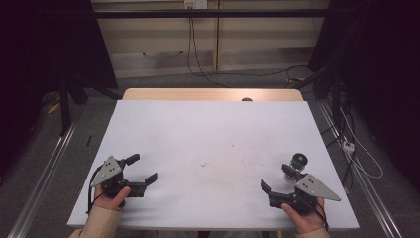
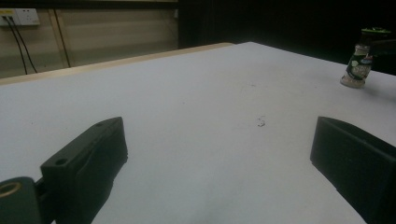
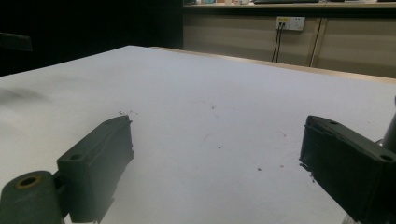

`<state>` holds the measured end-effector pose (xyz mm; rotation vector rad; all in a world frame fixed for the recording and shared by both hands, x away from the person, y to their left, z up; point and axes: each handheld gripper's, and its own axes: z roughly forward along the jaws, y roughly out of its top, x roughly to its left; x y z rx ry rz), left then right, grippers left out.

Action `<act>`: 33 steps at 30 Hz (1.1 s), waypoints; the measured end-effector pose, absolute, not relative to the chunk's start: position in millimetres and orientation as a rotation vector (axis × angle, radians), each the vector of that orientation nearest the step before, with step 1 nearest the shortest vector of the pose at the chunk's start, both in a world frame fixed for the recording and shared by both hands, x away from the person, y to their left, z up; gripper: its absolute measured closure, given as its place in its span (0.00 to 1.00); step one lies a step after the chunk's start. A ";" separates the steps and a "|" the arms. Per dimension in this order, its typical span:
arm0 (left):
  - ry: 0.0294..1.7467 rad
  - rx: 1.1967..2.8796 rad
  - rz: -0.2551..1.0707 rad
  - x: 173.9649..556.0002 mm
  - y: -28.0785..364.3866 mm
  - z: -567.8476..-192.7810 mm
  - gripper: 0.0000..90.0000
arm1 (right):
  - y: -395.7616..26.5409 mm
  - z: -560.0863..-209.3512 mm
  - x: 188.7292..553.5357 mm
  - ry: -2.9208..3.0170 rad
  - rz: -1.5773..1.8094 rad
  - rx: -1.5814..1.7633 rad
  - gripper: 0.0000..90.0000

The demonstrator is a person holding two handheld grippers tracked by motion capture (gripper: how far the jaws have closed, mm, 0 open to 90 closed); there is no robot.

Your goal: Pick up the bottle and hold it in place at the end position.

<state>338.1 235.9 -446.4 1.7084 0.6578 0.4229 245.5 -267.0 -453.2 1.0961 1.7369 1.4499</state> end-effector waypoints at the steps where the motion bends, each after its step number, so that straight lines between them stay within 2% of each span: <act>1: 0.658 1.708 0.423 338.1 235.9 -446.4 0.04 | -267.4 -453.1 245.6 1.736 1.449 1.095 0.10; 22: 0.642 1.740 0.417 338.5 232.4 -448.1 0.04 | -273.6 -448.4 241.3 1.731 1.444 1.115 0.11; 33: 0.651 1.737 0.414 338.4 232.2 -448.6 0.04 | -273.4 -425.1 247.9 1.746 1.428 1.083 0.10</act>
